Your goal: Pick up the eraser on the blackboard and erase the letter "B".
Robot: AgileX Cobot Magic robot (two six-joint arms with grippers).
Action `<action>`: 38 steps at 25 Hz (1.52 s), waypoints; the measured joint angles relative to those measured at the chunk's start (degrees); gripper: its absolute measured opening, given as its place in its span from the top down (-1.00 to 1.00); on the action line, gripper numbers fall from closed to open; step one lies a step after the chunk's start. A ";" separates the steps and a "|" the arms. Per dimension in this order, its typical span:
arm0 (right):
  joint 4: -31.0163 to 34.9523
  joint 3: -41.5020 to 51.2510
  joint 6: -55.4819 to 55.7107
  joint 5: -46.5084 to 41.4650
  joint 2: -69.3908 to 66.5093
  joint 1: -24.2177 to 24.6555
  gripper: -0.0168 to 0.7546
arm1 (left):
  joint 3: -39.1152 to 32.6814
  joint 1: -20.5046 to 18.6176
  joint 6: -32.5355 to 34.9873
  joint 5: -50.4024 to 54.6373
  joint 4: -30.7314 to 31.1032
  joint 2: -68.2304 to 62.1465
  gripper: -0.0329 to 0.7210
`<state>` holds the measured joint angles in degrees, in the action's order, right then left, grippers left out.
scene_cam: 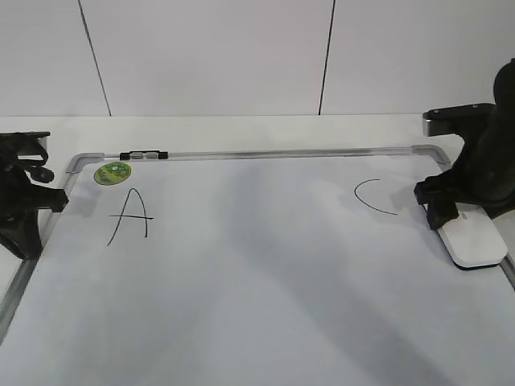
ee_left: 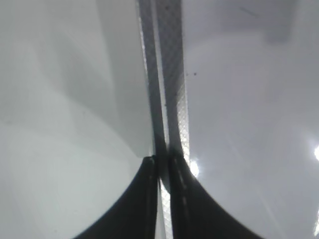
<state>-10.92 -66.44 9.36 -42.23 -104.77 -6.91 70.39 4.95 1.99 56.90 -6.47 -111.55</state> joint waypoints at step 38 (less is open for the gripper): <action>0.62 -10.71 1.75 -14.22 0.00 0.00 -0.64 | 0.00 0.00 0.00 0.39 -0.23 0.00 0.86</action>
<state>-10.30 -77.14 11.11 -56.45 -104.77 -6.91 70.39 4.95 1.99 57.29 -6.71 -111.55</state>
